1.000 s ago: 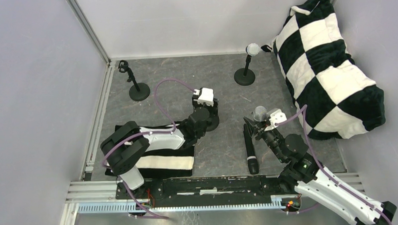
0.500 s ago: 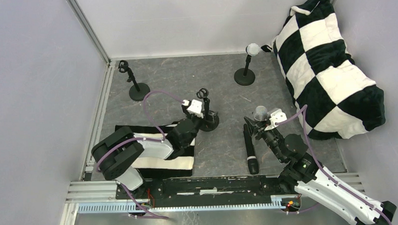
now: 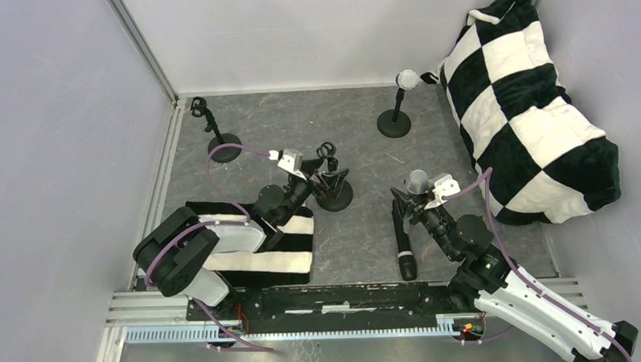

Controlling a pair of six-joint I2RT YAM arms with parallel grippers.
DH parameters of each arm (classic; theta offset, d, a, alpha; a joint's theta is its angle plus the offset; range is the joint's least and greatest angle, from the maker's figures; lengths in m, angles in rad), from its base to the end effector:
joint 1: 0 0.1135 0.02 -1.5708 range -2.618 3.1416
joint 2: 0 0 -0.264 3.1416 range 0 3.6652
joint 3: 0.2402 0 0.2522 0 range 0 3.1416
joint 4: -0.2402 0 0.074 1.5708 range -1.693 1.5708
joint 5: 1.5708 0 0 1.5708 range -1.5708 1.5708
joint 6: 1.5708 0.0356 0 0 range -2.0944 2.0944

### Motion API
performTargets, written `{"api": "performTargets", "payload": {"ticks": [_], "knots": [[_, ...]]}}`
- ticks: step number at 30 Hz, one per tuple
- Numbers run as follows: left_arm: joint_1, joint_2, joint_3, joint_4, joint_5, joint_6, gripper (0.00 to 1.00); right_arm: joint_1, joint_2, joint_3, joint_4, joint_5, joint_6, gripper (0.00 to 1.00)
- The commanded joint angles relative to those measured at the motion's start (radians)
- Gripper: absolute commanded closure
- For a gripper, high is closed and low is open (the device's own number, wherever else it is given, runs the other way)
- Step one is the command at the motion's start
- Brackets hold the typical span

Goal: Attach the microphones to the stand

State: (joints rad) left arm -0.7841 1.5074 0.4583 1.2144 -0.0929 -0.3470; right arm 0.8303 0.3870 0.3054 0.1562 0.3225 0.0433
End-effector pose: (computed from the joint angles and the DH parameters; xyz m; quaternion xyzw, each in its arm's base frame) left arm 0.2043 -0.1992 0.2125 0.1054 0.6379 -0.3831 0.6596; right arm 0.0974 0.0898 0.2610 -0.1487 0.6652 0.2071 0.7018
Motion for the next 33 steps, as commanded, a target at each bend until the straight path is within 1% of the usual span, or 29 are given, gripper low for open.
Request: {"api": "performTargets", "payload": {"ticks": [1, 8, 13, 14, 17, 19, 22, 25, 27, 28, 33], "knots": [[0.053, -0.028, 0.036, 0.071, 0.060, -0.138, 0.00, 0.000, -0.009, 0.003, 0.040, -0.005, 0.018, 1.00], [0.062, -0.022, 0.101, 0.030, 0.081, -0.238, 0.00, -0.001, -0.016, 0.004, 0.039, -0.002, 0.027, 1.00], [0.063, -0.016, 0.143, -0.014, 0.070, -0.266, 0.00, -0.001, -0.025, 0.009, 0.031, 0.001, 0.035, 1.00], [0.064, -0.015, 0.151, -0.029, 0.067, -0.267, 0.02, -0.001, -0.026, 0.012, 0.028, 0.001, 0.035, 1.00], [0.069, -0.008, 0.165, -0.044, 0.068, -0.275, 0.13, -0.001, -0.030, 0.020, 0.023, 0.004, 0.032, 1.00], [0.071, -0.002, 0.172, -0.050, 0.072, -0.278, 0.23, 0.000, -0.030, 0.024, 0.020, 0.005, 0.029, 1.00], [0.075, 0.003, 0.178, -0.064, 0.077, -0.275, 0.35, 0.000, -0.032, 0.030, 0.017, 0.006, 0.028, 1.00], [0.079, 0.003, 0.178, -0.078, 0.078, -0.262, 0.55, 0.000, -0.035, 0.030, 0.013, 0.004, 0.030, 1.00], [0.081, 0.000, 0.178, -0.093, 0.072, -0.246, 0.65, -0.001, -0.038, 0.029, 0.008, 0.005, 0.033, 1.00], [0.082, -0.003, 0.179, -0.104, 0.069, -0.230, 0.68, -0.001, -0.041, 0.028, 0.006, 0.004, 0.033, 1.00], [0.080, -0.020, 0.192, -0.202, 0.041, -0.115, 0.77, -0.001, -0.048, 0.026, 0.000, 0.008, 0.036, 1.00]]}}
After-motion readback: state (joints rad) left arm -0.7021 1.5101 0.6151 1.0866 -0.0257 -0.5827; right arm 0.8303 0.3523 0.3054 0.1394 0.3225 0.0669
